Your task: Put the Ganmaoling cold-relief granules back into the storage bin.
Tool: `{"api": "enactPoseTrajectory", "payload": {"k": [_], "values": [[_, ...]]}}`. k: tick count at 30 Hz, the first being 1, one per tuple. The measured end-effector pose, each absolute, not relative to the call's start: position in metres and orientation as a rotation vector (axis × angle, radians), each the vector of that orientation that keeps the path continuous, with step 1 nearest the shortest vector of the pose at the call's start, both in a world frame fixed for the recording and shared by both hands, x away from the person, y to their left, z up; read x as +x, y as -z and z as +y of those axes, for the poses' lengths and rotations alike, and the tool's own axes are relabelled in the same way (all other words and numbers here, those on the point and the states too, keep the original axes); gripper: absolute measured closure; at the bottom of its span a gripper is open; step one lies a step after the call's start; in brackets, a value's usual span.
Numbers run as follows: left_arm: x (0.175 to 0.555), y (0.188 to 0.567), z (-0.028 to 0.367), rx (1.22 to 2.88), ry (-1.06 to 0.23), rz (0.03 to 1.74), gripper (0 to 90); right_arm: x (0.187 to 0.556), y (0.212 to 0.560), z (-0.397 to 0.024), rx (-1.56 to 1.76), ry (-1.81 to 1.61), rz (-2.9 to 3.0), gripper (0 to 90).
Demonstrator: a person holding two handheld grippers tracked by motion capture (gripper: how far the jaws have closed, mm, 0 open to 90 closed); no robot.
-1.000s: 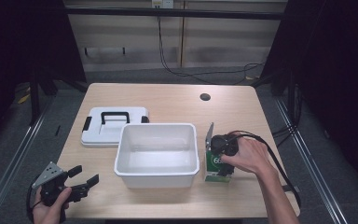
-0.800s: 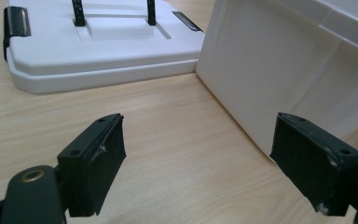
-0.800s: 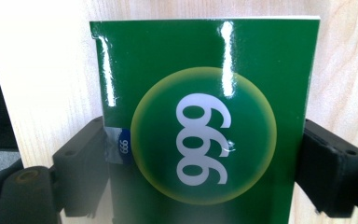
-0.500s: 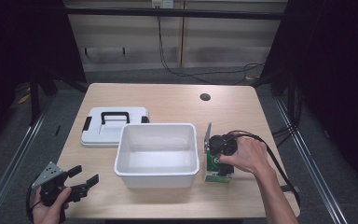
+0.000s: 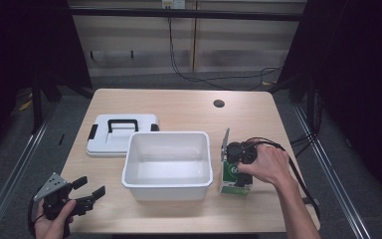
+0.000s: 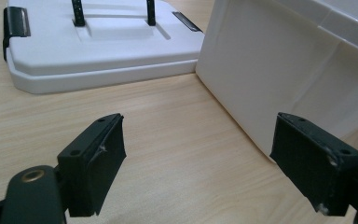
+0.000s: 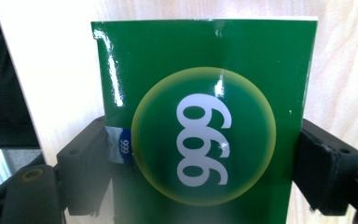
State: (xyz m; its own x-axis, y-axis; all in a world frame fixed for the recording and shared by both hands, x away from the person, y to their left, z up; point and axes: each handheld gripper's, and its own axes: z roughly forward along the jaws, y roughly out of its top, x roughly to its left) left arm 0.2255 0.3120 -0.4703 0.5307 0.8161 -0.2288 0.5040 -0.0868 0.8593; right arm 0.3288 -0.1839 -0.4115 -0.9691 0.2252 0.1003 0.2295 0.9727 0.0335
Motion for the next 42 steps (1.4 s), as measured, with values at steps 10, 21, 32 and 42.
{"api": "enactPoseTrajectory", "payload": {"k": [10,21,32,42], "values": [[0.226,0.47,0.312,1.741,-0.38,1.113,17.0,0.325,0.389,-0.186,-0.374,0.127,-3.04,16.3],[0.226,0.47,0.312,1.737,-0.377,1.118,17.0,0.326,0.374,-0.186,-0.368,0.141,-3.05,16.3],[0.226,0.47,0.312,1.731,-0.377,1.112,17.0,0.327,0.356,-0.191,-0.386,0.108,-3.032,16.4],[0.226,0.469,0.312,1.731,-0.38,1.114,17.0,0.331,0.326,-0.19,-0.397,0.125,-3.06,16.3]]}}
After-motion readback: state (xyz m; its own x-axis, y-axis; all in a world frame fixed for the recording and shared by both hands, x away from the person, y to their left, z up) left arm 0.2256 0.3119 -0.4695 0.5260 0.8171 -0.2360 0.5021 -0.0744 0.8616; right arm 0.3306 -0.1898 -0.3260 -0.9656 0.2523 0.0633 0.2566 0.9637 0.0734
